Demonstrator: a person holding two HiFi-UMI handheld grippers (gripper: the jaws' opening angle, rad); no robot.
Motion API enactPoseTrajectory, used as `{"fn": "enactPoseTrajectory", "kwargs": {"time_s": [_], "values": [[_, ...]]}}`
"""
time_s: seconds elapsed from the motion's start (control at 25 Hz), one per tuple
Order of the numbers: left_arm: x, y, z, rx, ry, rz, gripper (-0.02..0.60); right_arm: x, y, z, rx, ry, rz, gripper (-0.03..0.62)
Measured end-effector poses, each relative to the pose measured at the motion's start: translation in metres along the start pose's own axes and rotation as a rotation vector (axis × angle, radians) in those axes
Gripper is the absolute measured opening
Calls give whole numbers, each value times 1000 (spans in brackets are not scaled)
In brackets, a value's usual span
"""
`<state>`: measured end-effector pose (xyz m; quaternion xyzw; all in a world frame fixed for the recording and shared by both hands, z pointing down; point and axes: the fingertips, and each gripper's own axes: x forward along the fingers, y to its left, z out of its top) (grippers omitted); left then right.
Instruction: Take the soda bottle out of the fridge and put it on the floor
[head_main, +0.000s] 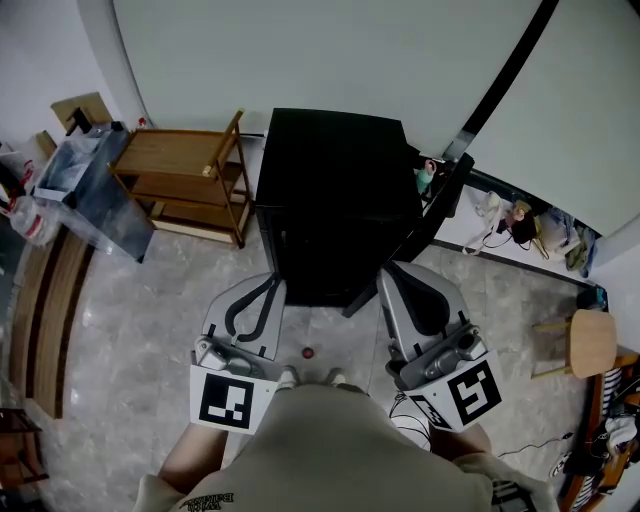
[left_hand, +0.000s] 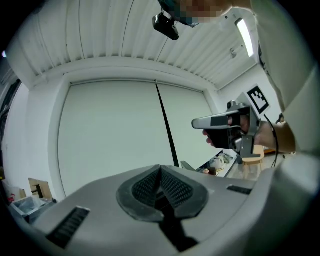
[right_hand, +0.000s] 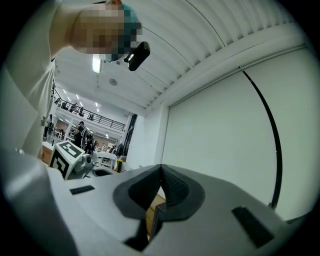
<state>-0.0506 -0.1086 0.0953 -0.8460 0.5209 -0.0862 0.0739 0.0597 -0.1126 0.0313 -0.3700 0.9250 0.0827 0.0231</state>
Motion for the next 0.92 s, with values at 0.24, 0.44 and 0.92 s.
{"fn": "enactPoseTrajectory", "kwargs": {"time_s": [0.24, 0.44, 0.92], "values": [[3, -1, 5, -11, 11, 5, 6, -2, -11, -13, 9, 29, -6, -5], [3, 3, 8, -11, 13, 14, 6, -1, -15, -19, 15, 40, 1, -5], [2, -2, 9, 11, 18, 22, 6, -4, -13, -18, 18, 34, 14, -5]]}}
